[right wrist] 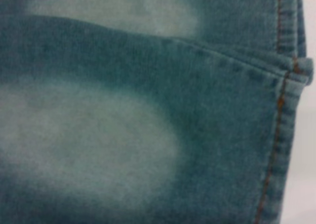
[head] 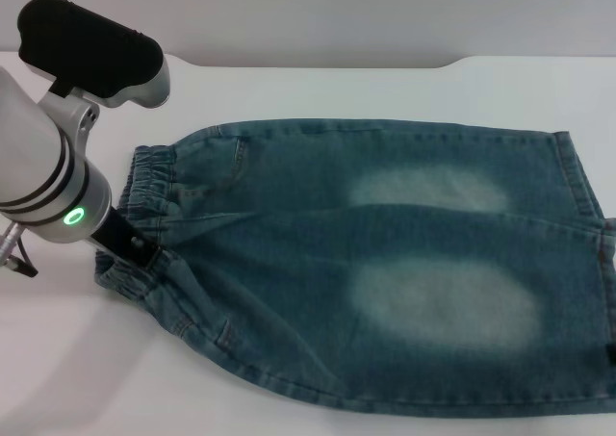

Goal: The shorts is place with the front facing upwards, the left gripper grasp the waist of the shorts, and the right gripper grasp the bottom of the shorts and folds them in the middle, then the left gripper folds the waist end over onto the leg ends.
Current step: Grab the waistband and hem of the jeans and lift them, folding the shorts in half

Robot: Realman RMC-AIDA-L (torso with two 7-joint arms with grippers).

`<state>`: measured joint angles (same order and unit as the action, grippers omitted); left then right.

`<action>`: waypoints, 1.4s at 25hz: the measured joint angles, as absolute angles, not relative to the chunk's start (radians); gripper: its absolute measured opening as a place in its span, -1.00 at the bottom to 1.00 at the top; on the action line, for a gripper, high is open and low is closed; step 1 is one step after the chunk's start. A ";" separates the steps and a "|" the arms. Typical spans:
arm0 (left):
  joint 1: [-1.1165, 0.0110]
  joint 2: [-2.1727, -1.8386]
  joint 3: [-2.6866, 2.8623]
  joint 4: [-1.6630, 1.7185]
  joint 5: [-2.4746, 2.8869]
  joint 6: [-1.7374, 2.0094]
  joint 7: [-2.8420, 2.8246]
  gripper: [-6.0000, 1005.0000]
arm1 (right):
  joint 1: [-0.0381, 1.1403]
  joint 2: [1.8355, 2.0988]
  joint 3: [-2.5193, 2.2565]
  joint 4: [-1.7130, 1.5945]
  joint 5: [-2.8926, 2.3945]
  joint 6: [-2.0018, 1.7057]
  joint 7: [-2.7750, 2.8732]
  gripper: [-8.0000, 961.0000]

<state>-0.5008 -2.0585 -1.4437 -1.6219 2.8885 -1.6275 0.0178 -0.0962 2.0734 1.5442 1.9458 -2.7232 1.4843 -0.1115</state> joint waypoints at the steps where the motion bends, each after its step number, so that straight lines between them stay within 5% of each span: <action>1: -0.502 -2.059 -1.444 -1.620 2.889 -1.628 0.018 -0.94 | -0.096 2.073 1.545 1.951 -2.732 1.488 -0.111 -0.95; 4: -0.506 -2.058 -1.444 -1.617 2.889 -1.628 0.021 -0.94 | -0.087 2.074 1.546 1.964 -2.760 1.512 -0.111 -0.93; 15: -0.511 -2.057 -1.457 -1.622 2.889 -1.631 0.026 -0.93 | -0.106 2.078 1.546 1.988 -2.789 1.556 -0.092 -0.11; 20: -0.512 -2.057 -1.457 -1.621 2.889 -1.629 0.026 -0.94 | -0.111 2.079 1.535 1.974 -2.785 1.552 -0.083 0.03; 35: -0.514 -2.057 -1.456 -1.617 2.888 -1.625 0.027 -0.94 | -0.109 2.078 1.540 1.931 -2.789 1.533 -0.083 0.01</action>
